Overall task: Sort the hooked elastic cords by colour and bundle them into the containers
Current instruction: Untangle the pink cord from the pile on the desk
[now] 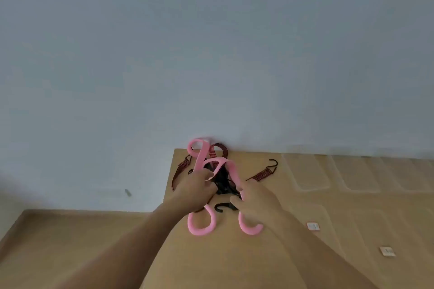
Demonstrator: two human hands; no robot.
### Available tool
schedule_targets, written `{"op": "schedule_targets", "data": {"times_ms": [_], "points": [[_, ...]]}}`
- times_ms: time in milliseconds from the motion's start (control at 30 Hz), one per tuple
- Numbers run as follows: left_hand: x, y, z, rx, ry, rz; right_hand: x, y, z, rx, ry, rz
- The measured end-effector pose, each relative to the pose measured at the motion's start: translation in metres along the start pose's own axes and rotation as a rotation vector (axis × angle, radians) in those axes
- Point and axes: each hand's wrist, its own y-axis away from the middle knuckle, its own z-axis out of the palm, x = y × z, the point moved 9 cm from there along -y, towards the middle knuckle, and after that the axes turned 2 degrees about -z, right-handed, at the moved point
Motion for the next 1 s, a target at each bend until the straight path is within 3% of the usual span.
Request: {"op": "schedule_targets", "data": {"times_ms": [200, 367, 567, 800, 1000], "points": [[-0.019, -0.037, 0.002, 0.119, -0.031, -0.167, 0.036, -0.056, 0.019, -0.05, -0.052, 0.038], [-0.032, -0.058, 0.013, 0.125, -0.071, -0.265, 0.049, -0.089, 0.027, -0.046, -0.07, 0.016], [-0.039, -0.068, 0.009, 0.203, 0.004, -0.357, 0.054, -0.105, 0.035, -0.097, -0.106, 0.029], [-0.025, -0.067, 0.011, 0.171, -0.008, -0.33, 0.062, -0.104, 0.044, -0.225, -0.528, 0.204], [0.005, -0.055, -0.011, 0.212, 0.065, -0.139, 0.037, -0.076, 0.009, -0.15, -0.891, 0.212]]}}
